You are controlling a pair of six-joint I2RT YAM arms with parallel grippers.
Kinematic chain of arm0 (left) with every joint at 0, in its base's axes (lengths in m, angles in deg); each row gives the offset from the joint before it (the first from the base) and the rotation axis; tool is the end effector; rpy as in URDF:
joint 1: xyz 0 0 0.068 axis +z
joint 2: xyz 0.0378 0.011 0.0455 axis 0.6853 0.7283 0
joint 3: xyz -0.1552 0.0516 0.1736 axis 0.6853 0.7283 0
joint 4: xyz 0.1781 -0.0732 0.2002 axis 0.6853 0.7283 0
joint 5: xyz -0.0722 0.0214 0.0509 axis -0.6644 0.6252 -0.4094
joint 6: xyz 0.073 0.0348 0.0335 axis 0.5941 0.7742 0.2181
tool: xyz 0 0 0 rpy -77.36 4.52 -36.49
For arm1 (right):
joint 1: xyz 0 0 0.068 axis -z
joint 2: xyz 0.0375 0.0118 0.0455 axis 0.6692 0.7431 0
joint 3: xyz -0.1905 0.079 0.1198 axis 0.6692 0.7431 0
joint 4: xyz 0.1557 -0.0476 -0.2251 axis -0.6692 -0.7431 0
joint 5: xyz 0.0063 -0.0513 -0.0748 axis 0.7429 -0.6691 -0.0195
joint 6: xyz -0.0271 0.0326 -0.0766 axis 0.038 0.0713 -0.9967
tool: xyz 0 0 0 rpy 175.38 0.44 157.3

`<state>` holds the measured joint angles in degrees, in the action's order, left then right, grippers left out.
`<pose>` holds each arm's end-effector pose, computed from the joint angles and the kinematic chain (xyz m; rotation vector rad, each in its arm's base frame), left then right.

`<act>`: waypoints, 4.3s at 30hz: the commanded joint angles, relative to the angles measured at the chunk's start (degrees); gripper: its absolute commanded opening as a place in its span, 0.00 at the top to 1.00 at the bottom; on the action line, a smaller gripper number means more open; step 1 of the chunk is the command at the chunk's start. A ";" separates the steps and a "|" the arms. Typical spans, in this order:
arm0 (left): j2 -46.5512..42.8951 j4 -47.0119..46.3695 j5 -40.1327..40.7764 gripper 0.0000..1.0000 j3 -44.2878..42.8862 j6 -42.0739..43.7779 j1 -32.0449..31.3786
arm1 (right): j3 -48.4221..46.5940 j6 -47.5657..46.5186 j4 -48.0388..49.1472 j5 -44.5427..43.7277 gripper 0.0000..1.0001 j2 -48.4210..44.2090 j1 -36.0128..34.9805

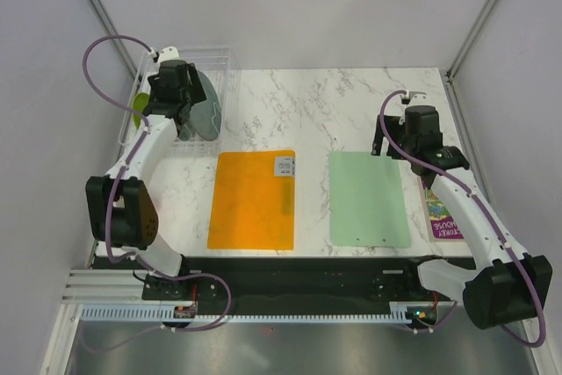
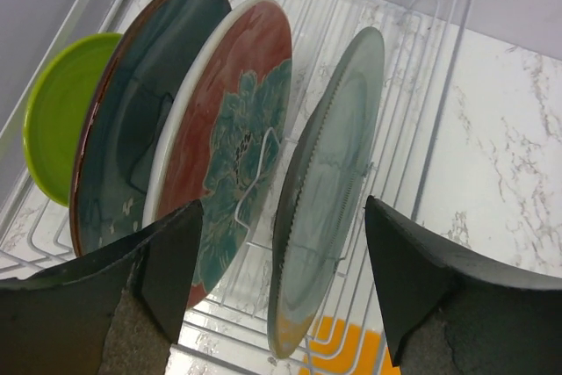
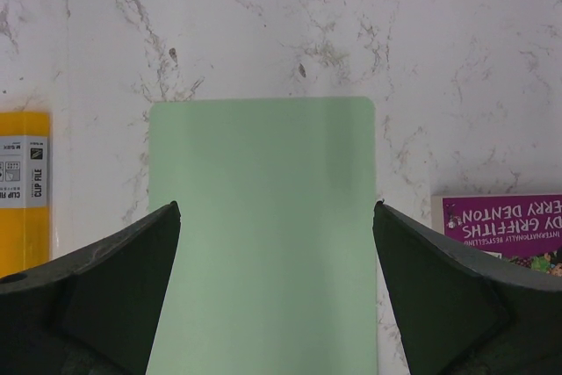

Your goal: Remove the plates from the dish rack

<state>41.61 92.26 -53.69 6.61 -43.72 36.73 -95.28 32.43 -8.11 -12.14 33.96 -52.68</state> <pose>0.4247 -0.0187 0.2766 -0.3780 1.9604 0.1649 0.3095 0.0478 0.2501 0.1190 2.2234 0.0783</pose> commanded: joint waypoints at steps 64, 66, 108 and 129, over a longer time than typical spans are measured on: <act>-23.50 -18.15 -44.88 0.98 10.98 -27.70 -8.33 | -0.56 25.96 37.40 37.79 0.02 7.78 -6.89; -23.15 -21.26 -46.91 0.98 13.19 -30.09 -8.42 | 0.14 26.49 39.25 37.35 0.02 8.57 -8.21; -18.84 -15.06 -37.52 0.22 22.44 -16.94 -8.68 | -14.58 26.76 42.60 36.20 1.00 28.58 1.09; -19.55 -3.79 -8.95 0.00 11.96 7.25 -8.59 | -49.08 31.76 36.70 40.95 1.00 70.01 4.79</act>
<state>22.04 87.19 -69.21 20.33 -42.54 28.12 -140.81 62.09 22.55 24.73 104.88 -47.59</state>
